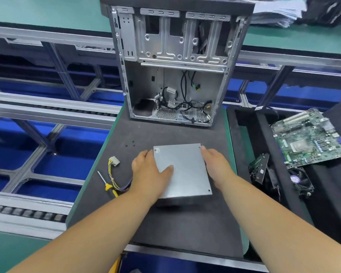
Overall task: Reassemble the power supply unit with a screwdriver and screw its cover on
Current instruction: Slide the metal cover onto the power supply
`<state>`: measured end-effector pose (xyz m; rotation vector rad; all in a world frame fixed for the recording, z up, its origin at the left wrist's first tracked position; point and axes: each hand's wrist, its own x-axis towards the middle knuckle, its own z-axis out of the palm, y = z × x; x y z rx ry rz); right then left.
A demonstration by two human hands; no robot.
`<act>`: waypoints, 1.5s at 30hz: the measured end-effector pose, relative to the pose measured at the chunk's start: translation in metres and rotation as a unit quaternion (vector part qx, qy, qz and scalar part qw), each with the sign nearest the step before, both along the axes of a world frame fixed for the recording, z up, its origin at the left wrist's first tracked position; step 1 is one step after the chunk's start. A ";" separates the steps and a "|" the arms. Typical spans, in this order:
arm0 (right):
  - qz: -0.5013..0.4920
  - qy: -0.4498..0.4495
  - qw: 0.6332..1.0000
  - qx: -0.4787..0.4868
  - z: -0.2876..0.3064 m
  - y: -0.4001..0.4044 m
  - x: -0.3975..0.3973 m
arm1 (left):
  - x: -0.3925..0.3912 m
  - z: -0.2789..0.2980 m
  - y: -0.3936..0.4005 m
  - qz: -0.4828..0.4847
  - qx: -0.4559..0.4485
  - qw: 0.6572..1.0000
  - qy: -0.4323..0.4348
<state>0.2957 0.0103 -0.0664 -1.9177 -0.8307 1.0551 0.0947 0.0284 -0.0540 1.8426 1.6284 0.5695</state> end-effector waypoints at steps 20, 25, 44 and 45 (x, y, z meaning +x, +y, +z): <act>-0.055 0.307 0.950 0.026 -0.015 0.000 -0.001 | 0.045 0.018 -0.024 -0.026 -0.118 0.964 0.235; 0.064 0.186 0.979 -0.056 -0.005 0.023 0.015 | 0.047 0.019 -0.023 -0.028 -0.118 0.955 0.272; 0.071 0.145 0.984 -0.076 -0.005 0.012 0.041 | 0.040 0.002 -0.017 -0.055 -0.031 0.934 0.351; 0.060 0.142 0.985 -0.072 -0.007 0.010 0.042 | 0.039 0.003 -0.018 -0.055 -0.030 0.934 0.351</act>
